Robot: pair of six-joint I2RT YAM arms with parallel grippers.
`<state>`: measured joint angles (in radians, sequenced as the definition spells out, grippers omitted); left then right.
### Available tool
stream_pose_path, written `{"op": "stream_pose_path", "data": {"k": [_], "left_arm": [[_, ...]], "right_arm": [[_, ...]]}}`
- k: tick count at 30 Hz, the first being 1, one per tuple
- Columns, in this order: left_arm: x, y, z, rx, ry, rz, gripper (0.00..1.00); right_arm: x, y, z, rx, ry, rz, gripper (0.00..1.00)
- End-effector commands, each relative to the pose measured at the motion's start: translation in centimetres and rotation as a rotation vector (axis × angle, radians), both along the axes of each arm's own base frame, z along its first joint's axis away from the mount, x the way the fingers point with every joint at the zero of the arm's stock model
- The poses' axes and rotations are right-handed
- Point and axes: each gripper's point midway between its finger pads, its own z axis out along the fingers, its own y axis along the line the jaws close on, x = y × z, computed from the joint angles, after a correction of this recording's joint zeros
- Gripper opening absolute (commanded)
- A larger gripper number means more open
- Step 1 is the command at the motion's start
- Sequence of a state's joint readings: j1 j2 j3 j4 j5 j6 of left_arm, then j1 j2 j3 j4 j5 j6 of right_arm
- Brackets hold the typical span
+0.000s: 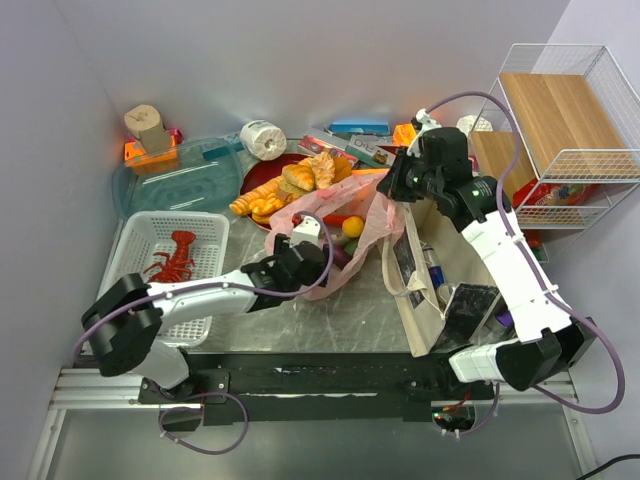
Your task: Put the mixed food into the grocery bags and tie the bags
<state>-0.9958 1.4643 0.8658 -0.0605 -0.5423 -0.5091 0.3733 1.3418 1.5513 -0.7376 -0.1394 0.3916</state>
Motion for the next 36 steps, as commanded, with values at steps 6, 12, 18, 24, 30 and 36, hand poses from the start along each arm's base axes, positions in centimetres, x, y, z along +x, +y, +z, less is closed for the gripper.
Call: {"op": "stream_pose_path", "data": {"k": [6, 12, 18, 24, 30, 36], "left_arm": [[1.3, 0.7, -1.7, 0.175, -0.019, 0.064, 0.74], [1.0, 2.7, -0.6, 0.202, -0.038, 0.121, 0.11], [0.0, 4.3, 8.3, -0.007, -0.146, 0.125, 0.01], [-2.0, 4.6, 14.6, -0.296, -0.212, -0.016, 0.01], [-2.5, 6.6, 14.3, -0.466, -0.206, -0.054, 0.01], [-3.0, 7.2, 12.1, -0.552, -0.161, -0.105, 0.01]], "right_arm": [[-0.8, -0.3, 2.2, 0.026, -0.087, 0.003, 0.00], [-0.6, -0.6, 2.4, 0.004, -0.091, 0.000, 0.00], [-0.2, -1.4, 3.3, -0.054, -0.097, -0.019, 0.00], [0.3, -1.3, 2.1, -0.068, -0.069, -0.025, 0.00], [0.5, -0.3, -0.5, -0.064, -0.019, 0.002, 0.00], [-0.2, 1.6, -2.1, -0.058, 0.023, 0.093, 0.00]]}}
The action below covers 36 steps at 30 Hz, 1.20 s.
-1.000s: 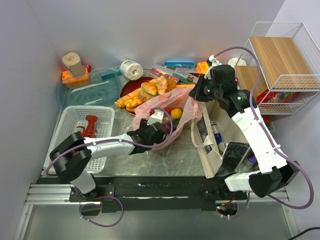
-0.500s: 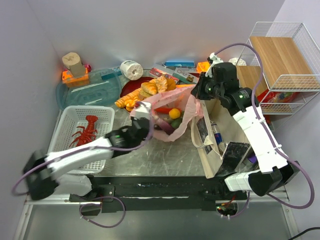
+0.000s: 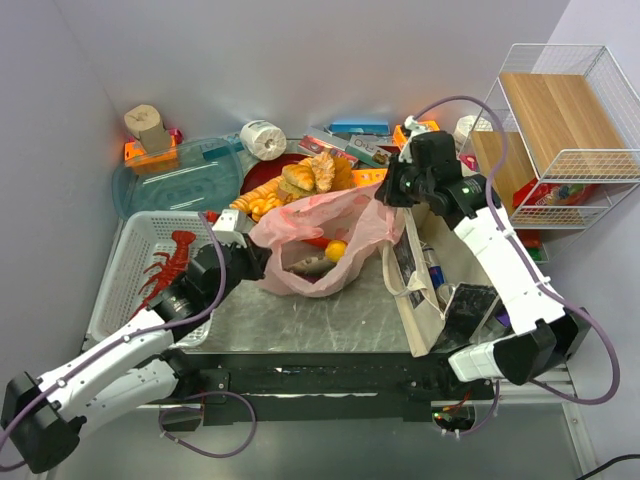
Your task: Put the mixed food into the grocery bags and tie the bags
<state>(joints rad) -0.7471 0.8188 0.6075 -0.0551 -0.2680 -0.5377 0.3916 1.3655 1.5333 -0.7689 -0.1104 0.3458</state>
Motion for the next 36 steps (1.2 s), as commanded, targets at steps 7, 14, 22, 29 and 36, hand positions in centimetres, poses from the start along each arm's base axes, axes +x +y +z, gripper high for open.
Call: {"op": "stream_pose_path", "data": {"k": [7, 14, 22, 29, 36], "left_arm": [[-2.2, -0.8, 3.8, -0.212, -0.138, -0.135, 0.01], [-3.0, 0.4, 5.6, -0.307, -0.202, -0.109, 0.01], [-3.1, 0.3, 6.3, -0.337, -0.175, -0.112, 0.01], [-3.9, 0.7, 6.8, -0.396, -0.181, -0.110, 0.01], [-3.9, 0.9, 6.5, -0.396, -0.171, -0.102, 0.01]], "right_arm": [[-2.4, 3.0, 4.6, 0.046, -0.135, 0.190, 0.59], [-4.7, 1.6, 13.6, 0.084, -0.467, 0.100, 0.72], [-5.1, 5.5, 13.1, -0.004, -0.514, 0.191, 0.77], [-7.8, 13.0, 7.5, 0.092, -0.363, 0.509, 0.77], [-7.2, 14.7, 2.9, 0.074, -0.245, 0.550, 0.77]]}}
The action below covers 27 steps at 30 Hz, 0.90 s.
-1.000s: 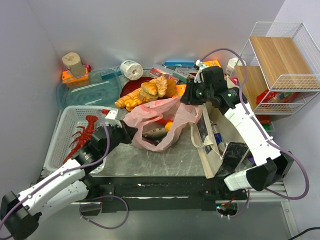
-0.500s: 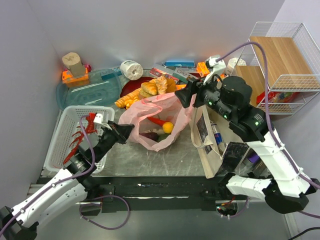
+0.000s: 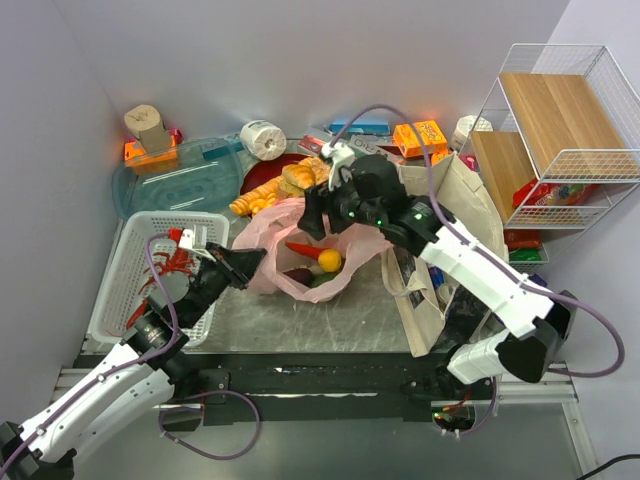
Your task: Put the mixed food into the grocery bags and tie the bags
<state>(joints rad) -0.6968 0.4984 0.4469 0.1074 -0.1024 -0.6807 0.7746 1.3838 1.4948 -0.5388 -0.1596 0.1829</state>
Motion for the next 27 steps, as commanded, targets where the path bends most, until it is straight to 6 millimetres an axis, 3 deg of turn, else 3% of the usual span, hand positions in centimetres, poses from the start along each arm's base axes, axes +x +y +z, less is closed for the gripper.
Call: {"op": "stream_pose_path", "data": {"k": [1, 7, 20, 27], "left_arm": [[-0.1, 0.0, 1.0, -0.046, -0.011, -0.004, 0.01], [-0.3, 0.1, 1.0, -0.047, -0.012, -0.006, 0.01], [-0.4, -0.1, 0.8, -0.053, -0.004, -0.017, 0.01], [-0.6, -0.1, 0.9, -0.061, -0.009, -0.026, 0.01]], "right_arm": [[-1.1, 0.8, 0.5, 0.066, 0.007, 0.066, 0.78], [0.6, 0.4, -0.5, 0.116, 0.055, 0.053, 0.79], [1.6, 1.6, -0.4, 0.262, 0.099, 0.152, 0.79], [2.5, 2.2, -1.5, 0.262, 0.143, 0.164, 0.75]]}}
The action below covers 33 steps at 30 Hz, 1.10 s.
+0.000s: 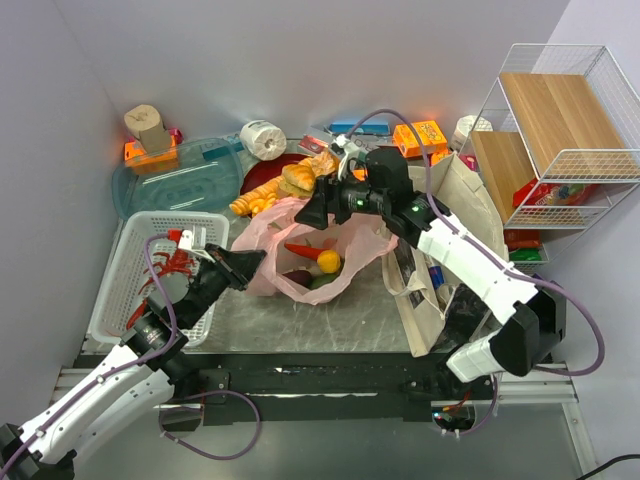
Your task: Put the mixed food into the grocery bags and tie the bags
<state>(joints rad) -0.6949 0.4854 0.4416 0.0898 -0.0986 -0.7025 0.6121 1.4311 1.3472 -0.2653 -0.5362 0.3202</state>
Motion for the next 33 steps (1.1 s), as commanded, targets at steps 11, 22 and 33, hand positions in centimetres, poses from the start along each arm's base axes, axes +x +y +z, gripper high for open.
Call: {"op": "stream_pose_path", "data": {"k": [11, 22, 33], "left_arm": [[-0.4, -0.2, 1.2, -0.045, -0.031, -0.025, 0.01], [0.0, 0.3, 0.3, 0.023, -0.032, 0.005, 0.02], [-1.6, 0.3, 7.4, 0.225, -0.366, -0.075, 0.96]], "right_arm": [[2.1, 1.3, -0.6, 0.004, 0.002, 0.006, 0.74], [1.4, 0.7, 2.1, 0.044, -0.046, -0.005, 0.00], [-2.8, 0.2, 12.4, -0.038, -0.226, 0.054, 0.00]]}}
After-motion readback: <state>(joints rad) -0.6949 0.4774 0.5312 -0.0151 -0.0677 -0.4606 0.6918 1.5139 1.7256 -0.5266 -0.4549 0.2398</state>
